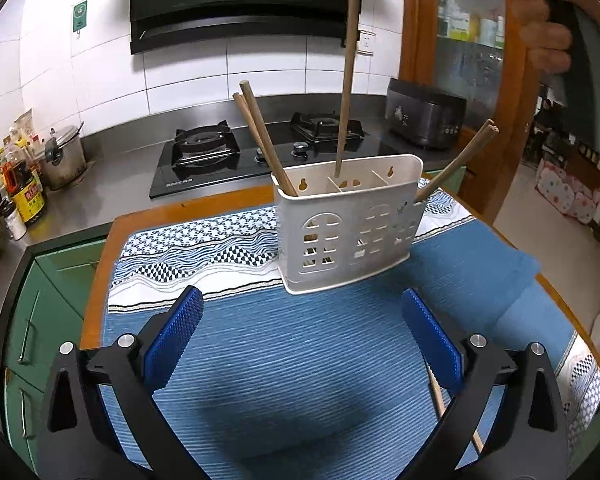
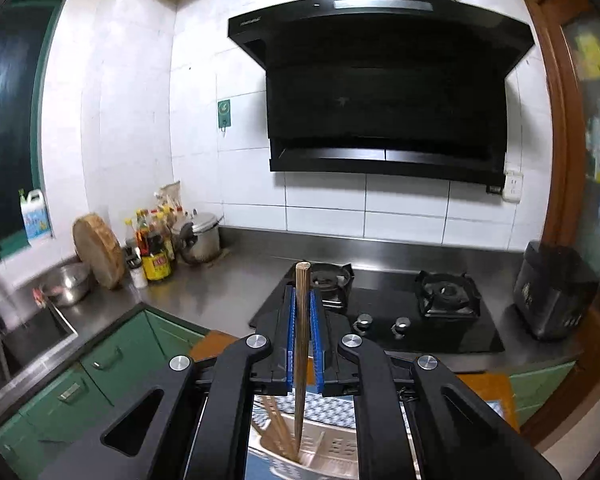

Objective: Organize utensils

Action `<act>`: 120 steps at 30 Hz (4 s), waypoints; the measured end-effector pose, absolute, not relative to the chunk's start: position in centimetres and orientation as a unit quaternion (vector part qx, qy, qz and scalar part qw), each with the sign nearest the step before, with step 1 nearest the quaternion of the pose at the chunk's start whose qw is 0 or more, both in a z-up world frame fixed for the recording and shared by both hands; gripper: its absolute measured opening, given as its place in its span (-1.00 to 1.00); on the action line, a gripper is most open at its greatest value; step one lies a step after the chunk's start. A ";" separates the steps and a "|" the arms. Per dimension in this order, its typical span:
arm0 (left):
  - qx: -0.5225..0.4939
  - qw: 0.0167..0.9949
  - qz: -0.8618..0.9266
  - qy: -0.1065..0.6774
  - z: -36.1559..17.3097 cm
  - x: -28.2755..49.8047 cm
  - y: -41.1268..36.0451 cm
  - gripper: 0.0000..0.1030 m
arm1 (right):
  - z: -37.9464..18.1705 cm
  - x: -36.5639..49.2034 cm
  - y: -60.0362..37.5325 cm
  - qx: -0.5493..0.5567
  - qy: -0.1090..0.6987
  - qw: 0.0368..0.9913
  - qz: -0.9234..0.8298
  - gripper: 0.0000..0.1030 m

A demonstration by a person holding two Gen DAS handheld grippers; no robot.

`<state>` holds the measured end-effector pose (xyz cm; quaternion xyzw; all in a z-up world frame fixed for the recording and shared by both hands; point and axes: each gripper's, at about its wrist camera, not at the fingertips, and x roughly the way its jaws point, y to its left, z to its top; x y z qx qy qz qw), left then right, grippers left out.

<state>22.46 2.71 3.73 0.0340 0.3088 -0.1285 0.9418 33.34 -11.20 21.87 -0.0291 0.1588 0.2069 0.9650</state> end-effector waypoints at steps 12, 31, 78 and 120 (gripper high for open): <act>0.033 0.936 -0.144 0.318 2.6 20.1 2.0 0.91 | 15.3 35.3 -9.6 -0.046 0.228 0.948 0.218 -0.79; 0.051 0.939 -0.117 0.320 2.7 13.7 1.8 0.91 | 8.7 19.4 -17.5 -0.053 0.305 0.929 0.205 -0.50; -0.030 0.918 -0.098 0.384 -5.4 7.2 1.6 0.75 | -10.1 9.7 -15.7 -0.019 0.451 0.885 0.111 -0.80; -0.028 0.883 -0.136 0.449 -9.9 9.4 -9.1 -0.67 | -6.6 4.8 -24.0 0.029 0.378 0.915 0.138 -0.86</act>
